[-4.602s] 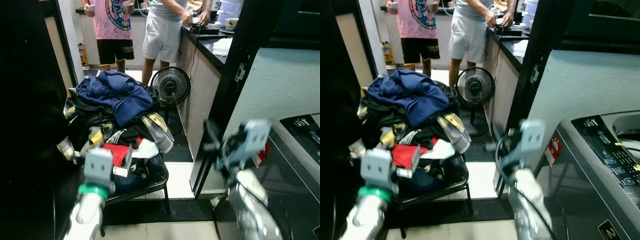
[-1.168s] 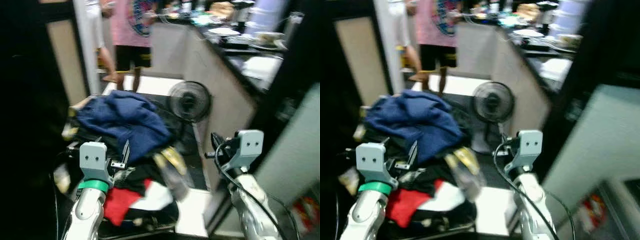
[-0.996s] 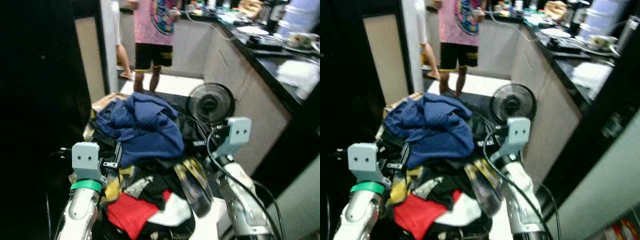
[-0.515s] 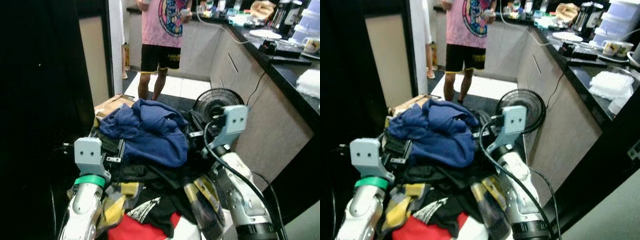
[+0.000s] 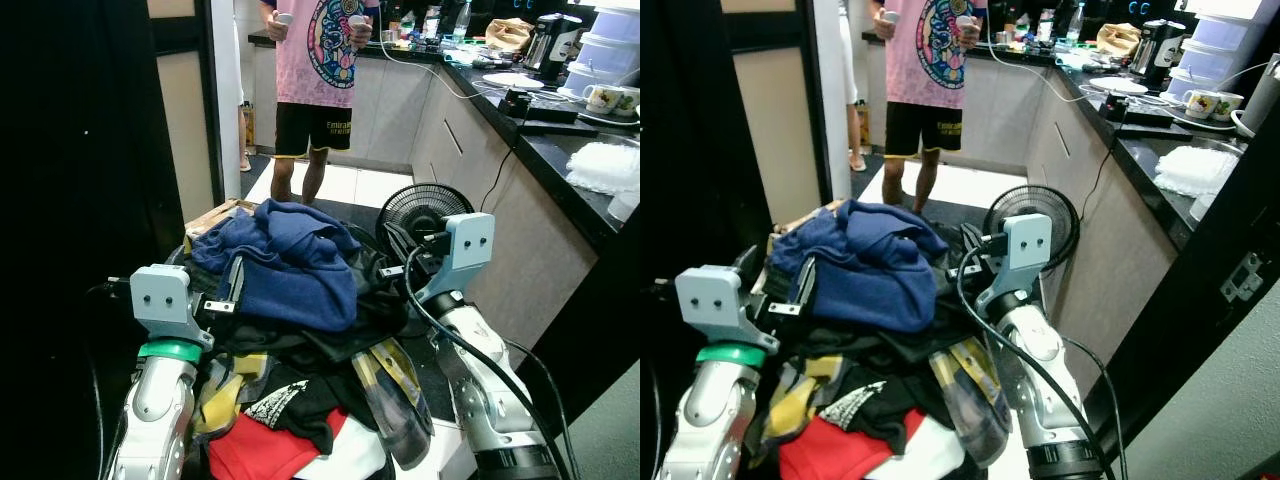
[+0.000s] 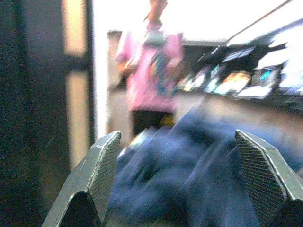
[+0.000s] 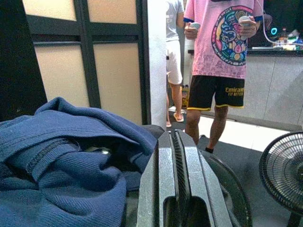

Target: Clothes washing

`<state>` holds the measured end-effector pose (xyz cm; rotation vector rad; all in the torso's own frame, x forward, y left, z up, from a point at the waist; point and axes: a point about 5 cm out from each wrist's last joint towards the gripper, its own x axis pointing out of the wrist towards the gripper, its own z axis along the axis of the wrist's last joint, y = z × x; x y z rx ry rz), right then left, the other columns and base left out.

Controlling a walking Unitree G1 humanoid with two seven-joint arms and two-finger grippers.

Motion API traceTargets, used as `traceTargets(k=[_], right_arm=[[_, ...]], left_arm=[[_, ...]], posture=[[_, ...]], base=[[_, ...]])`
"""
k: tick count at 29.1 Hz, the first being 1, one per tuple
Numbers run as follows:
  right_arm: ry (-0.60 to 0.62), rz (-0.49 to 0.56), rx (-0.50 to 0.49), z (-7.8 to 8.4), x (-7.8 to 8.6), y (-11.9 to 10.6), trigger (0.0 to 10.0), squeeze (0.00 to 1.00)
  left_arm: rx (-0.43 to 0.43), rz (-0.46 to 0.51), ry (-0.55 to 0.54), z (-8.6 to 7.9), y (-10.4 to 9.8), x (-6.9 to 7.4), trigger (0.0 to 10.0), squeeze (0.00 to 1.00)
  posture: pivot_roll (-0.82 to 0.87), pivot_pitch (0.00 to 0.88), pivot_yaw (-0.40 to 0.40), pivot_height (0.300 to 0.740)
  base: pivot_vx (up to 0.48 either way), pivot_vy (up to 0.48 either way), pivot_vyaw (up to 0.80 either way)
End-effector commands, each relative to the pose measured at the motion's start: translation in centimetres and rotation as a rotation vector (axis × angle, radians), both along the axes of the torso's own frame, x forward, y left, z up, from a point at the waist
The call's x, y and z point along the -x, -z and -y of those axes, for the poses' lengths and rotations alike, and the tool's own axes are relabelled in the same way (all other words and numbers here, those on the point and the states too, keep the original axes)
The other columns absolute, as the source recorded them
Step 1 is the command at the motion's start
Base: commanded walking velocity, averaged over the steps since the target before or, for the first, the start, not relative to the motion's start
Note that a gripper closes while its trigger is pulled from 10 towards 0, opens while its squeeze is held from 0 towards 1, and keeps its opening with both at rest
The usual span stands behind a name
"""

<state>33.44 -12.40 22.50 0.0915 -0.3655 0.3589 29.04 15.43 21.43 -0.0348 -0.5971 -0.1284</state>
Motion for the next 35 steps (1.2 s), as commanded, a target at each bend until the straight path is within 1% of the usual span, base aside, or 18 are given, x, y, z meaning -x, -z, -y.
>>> traceTargets(k=[1, 2, 4, 9, 12, 13, 15, 16, 17, 18, 19, 21, 22, 23, 24, 25, 27, 35], right_arm=[[0.006, -0.003, 0.006, 0.2, 0.2, 0.4, 10.0, 0.0], [0.006, -0.003, 0.006, 0.2, 0.2, 0.4, 10.0, 0.0], [0.009, -0.021, 0.007, 0.3, 0.4, 1.0, 10.0, 0.0], [0.011, -0.033, 0.017, 0.3, 0.4, 1.2, 10.0, 0.0], [0.028, -0.037, 0.013, 0.8, 0.4, 1.4, 10.0, 0.0], [0.035, -0.035, 0.004, 1.0, 0.4, 1.4, 10.0, 0.0], [0.035, -0.035, 0.004, 1.0, 0.4, 1.4, 10.0, 0.0], [0.034, -0.029, -0.006, 1.1, 0.4, 1.3, 10.0, 0.0], [-0.007, -0.02, -0.021, 0.6, 0.5, 1.1, 10.0, 0.0], [-0.007, -0.02, -0.021, 0.6, 0.5, 1.1, 10.0, 0.0], [-0.087, -0.029, -0.039, -0.4, 0.7, 1.1, 10.0, 0.0], [-0.087, -0.029, -0.039, -0.4, 0.7, 1.1, 10.0, 0.0], [-0.173, -0.04, -0.053, -1.5, 0.8, 1.1, 10.0, 1.0], [-0.173, -0.04, -0.053, -1.5, 0.8, 1.1, 10.0, 1.0], [-0.232, -0.045, -0.043, -2.5, 1.0, 1.2, 10.0, 1.0], [-0.232, -0.045, -0.043, -2.5, 1.0, 1.2, 10.0, 1.0], [-0.275, -0.042, -0.026, -3.5, 1.2, 1.1, 10.0, 1.0], [-0.279, -0.024, -0.045, -3.8, 1.2, 0.7, 10.0, 1.0]], left_arm=[[0.031, 0.056, 0.065, 0.6, -1.3, 0.8, 10.0, 0.0], [0.031, 0.056, 0.065, 0.6, -1.3, 0.8, 10.0, 0.0], [0.034, 0.078, 0.135, 1.5, -2.3, 1.5, 10.0, 0.0], [0.037, 0.058, 0.148, 1.7, -2.2, 1.4, 10.0, 0.0], [0.065, 0.056, 0.145, 1.8, -2.6, 1.0, 10.0, 0.0], [0.008, 0.016, 0.11, 1.9, -2.1, 0.4, 10.0, 0.0], [0.008, 0.016, 0.11, 1.9, -2.1, 0.4, 10.0, 0.0], [-0.045, -0.037, 0.08, 1.9, -1.3, -0.2, 10.0, 0.0], [-0.059, -0.081, 0.033, 1.4, -0.6, -0.8, 10.0, 0.0], [-0.059, -0.081, 0.033, 1.4, -0.6, -0.8, 10.0, 0.0], [-0.069, -0.108, -0.021, 0.7, -0.2, -1.2, 10.0, 0.0], [-0.069, -0.108, -0.021, 0.7, -0.2, -1.2, 10.0, 0.0], [-0.055, -0.124, -0.053, 0.1, -0.1, -1.5, 10.0, 0.0], [-0.055, -0.124, -0.053, 0.1, -0.1, -1.5, 10.0, 0.0], [-0.046, -0.128, -0.072, -0.5, -0.3, -1.7, 10.0, 0.0], [-0.046, -0.128, -0.072, -0.5, -0.3, -1.7, 10.0, 0.0], [-0.043, -0.126, -0.081, -1.1, -0.7, -1.8, 10.0, 0.0], [-0.034, -0.117, -0.086, -1.2, -1.0, -1.9, 10.0, 0.0]], posture=[[-0.03, 0.0, -0.018, 0.74], [-0.03, 0.0, -0.018, 0.74], [-0.02, 0.0, -0.021, 0.74], [-0.02, 0.0, -0.021, 0.74], [-0.02, 0.0, -0.019, 0.74], [-0.02, 0.0, -0.019, 0.74], [-0.02, 0.0, -0.019, 0.74], [-0.03, 0.0, -0.013, 0.74], [-0.04, 0.0, -0.009, 0.74], [-0.04, 0.0, -0.009, 0.74], [-0.04, 0.0, -0.004, 0.74], [-0.04, 0.0, -0.004, 0.74], [-0.04, 0.002, -0.002, 0.74], [-0.04, 0.002, -0.002, 0.74], [-0.04, 0.006, -0.006, 0.74], [-0.04, 0.006, -0.006, 0.74], [-0.03, 0.007, -0.007, 0.74], [-0.03, 0.006, -0.009, 0.74]], base=[[0.0, 0.0, 0.0], [0.0, 0.0, 0.0], [0.0, 0.0, 0.0], [0.0, 0.0, 0.0], [0.0, 0.0, 0.0], [0.0, 0.0, 0.0], [0.0, 0.0, 0.0], [0.0, 0.0, 0.0], [0.0, 0.0, 0.0], [0.0, 0.0, 0.0], [0.0, 0.0, 0.0], [0.0, 0.0, 0.0], [0.0, 0.0, 0.0], [0.0, 0.0, 0.0], [0.0, 0.0, 0.0], [0.0, 0.0, 0.0], [0.0, 0.0, 0.0], [0.0, 0.0, 0.0]])
